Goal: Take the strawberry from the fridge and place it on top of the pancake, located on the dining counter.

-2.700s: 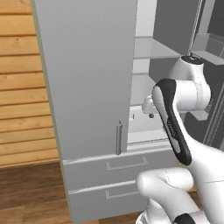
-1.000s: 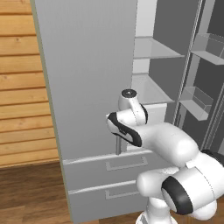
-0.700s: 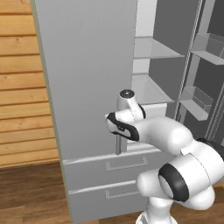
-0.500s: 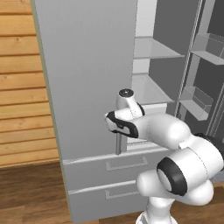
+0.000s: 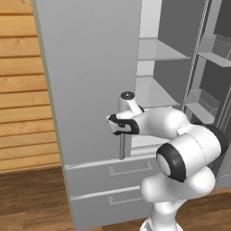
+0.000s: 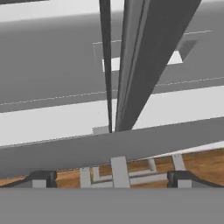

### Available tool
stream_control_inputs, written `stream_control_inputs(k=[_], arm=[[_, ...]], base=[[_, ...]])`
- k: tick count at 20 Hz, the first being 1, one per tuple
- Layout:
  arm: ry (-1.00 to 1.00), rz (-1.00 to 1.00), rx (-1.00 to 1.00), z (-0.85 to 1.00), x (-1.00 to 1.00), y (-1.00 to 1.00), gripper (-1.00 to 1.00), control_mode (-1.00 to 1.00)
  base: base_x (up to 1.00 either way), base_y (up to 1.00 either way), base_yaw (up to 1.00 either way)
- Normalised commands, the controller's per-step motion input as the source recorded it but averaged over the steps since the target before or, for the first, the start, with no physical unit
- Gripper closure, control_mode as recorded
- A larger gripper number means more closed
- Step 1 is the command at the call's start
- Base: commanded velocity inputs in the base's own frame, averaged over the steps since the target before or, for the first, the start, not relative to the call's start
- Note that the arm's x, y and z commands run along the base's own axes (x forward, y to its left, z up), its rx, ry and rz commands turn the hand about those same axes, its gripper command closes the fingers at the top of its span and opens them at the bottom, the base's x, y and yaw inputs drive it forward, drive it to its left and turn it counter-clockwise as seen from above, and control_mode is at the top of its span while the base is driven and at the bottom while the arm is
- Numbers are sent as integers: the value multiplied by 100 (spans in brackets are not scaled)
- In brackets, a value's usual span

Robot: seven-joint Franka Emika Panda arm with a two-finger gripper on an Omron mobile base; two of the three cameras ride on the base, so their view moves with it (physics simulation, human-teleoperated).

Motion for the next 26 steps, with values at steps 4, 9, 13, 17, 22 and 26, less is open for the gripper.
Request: stream_control_inputs(k=[4,9,13,17,22,26], arm=[[0,0,0,-17,-4,16,100,-100],[0,0,0,-13,-24,12,100,-100],[0,0,0,-1,-32,1,100,-100],[1,-1,0,-4,-37,14,100,-100],[2,-7,0,-7,-48,36,100,-100],[2,-11,-1,-7,-53,65,100,-100]], base=[[0,0,0],[0,0,0],[0,0,0],[0,0,0],[0,0,0],[0,0,0]])
